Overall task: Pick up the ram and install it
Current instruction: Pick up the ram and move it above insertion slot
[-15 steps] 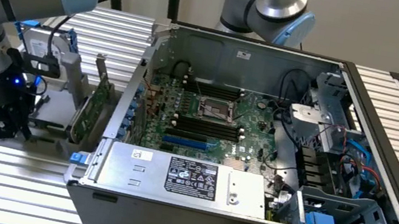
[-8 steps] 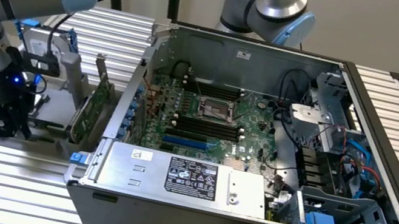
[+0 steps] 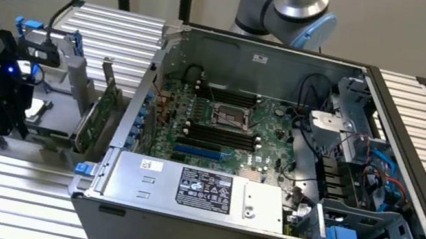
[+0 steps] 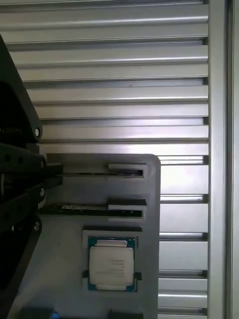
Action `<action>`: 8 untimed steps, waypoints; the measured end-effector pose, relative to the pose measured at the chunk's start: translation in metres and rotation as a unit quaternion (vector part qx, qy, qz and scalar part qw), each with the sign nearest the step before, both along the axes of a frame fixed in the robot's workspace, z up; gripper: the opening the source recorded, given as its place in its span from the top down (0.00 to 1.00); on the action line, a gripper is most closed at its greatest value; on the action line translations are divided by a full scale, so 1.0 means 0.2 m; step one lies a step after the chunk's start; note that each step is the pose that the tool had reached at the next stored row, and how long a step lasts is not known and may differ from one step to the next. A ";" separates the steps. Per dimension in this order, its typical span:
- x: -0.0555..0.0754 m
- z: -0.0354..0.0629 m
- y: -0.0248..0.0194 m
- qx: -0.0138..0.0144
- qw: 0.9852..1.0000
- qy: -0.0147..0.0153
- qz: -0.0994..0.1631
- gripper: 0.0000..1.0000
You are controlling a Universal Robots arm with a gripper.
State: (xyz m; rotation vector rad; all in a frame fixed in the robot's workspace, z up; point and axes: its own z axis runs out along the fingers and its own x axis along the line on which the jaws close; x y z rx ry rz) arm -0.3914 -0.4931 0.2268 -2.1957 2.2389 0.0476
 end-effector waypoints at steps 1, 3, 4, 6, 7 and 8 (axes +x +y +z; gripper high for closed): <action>0.00 0.022 0.000 0.000 1.000 0.000 0.000 1.00; 0.00 0.068 0.000 0.000 1.000 0.000 0.000 1.00; 0.00 0.090 0.000 0.000 1.000 0.000 0.000 1.00; 0.00 0.137 0.000 0.000 1.000 0.000 0.000 1.00; 0.00 0.159 0.000 0.000 1.000 0.000 0.000 1.00; 0.00 0.180 0.000 0.000 1.000 0.000 0.000 1.00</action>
